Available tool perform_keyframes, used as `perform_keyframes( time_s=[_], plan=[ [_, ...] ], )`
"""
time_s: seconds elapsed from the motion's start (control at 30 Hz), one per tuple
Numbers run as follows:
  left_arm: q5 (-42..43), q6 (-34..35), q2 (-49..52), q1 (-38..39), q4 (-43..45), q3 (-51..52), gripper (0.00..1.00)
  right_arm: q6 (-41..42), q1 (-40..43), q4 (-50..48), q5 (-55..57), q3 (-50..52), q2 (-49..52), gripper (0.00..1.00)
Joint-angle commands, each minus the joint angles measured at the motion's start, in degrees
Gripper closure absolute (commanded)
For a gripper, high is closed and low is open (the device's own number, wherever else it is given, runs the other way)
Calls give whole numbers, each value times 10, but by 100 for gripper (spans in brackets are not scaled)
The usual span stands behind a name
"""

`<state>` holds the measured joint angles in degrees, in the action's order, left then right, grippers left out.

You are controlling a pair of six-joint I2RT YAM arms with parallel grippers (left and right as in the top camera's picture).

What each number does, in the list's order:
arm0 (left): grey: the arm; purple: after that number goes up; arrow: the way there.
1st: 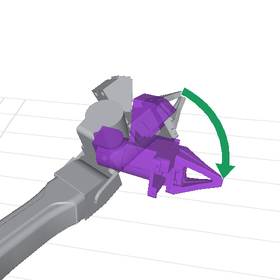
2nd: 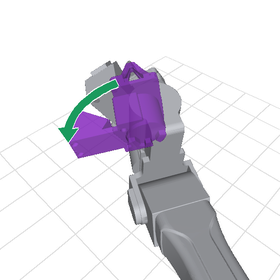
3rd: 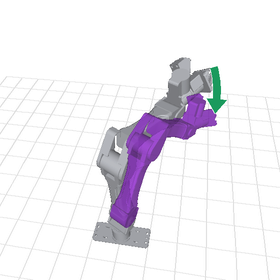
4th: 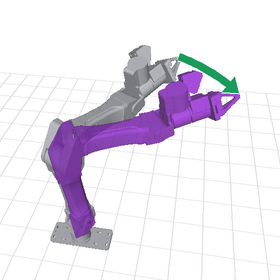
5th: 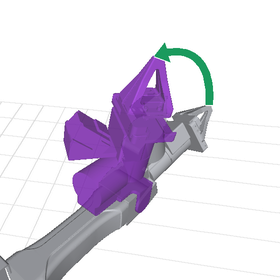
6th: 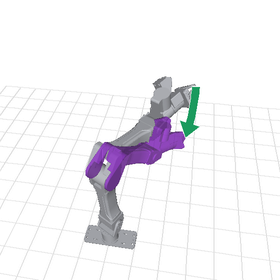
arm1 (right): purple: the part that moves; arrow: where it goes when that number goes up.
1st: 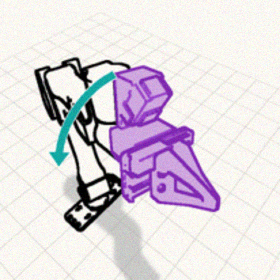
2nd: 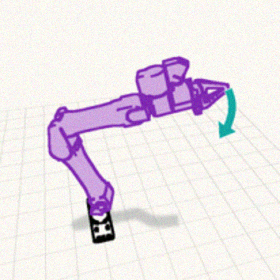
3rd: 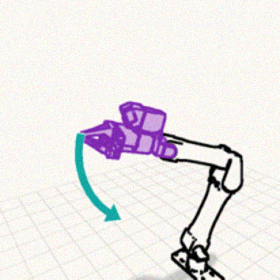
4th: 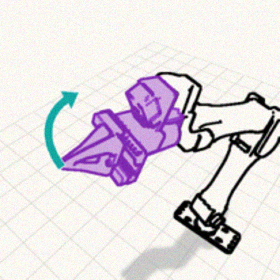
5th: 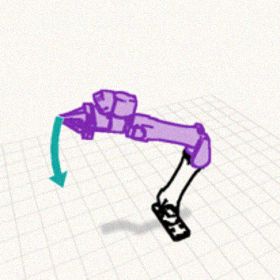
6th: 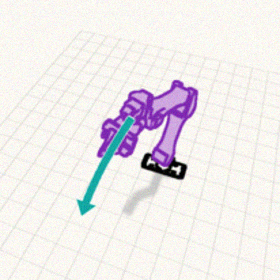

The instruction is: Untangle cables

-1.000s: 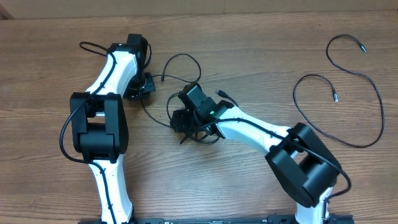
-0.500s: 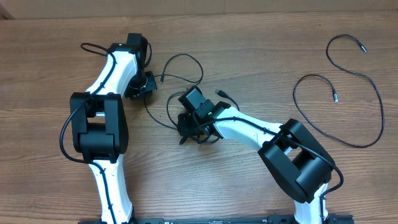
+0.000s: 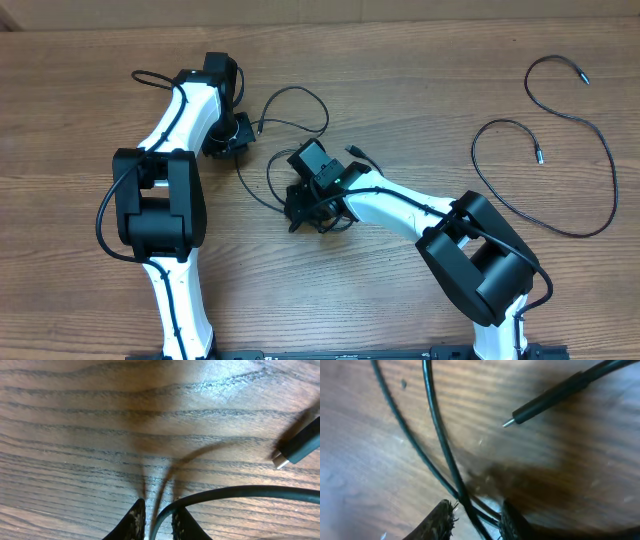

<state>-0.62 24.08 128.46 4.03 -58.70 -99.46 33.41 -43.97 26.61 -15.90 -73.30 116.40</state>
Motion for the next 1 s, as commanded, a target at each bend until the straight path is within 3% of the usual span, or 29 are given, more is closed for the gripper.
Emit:
perform_keyframes(
  time_s=[0.0, 0.27, 0.43, 0.77, 0.93, 0.97],
  plan=[
    [7, 8, -3, 0, 2, 4, 82, 0, -3, 2, -52, 2, 2, 70],
    [7, 8, -3, 2, 3, 4, 81, 0, -5, 5, -26, 7, 12, 78],
    [9, 8, -3, 2, 3, 4, 82, 20, -8, 5, -26, 7, 24, 94],
    [34, 8, -3, 2, -6, 4, 84, 19, -8, 14, -47, 6, 23, 96],
    [21, 1, -3, 2, -31, 4, 81, -47, 14, 4, -128, -14, 21, 96],
    [-9, 2, -3, 2, -43, 4, 85, -64, 34, 3, -173, -32, 16, 96]
  ],
)
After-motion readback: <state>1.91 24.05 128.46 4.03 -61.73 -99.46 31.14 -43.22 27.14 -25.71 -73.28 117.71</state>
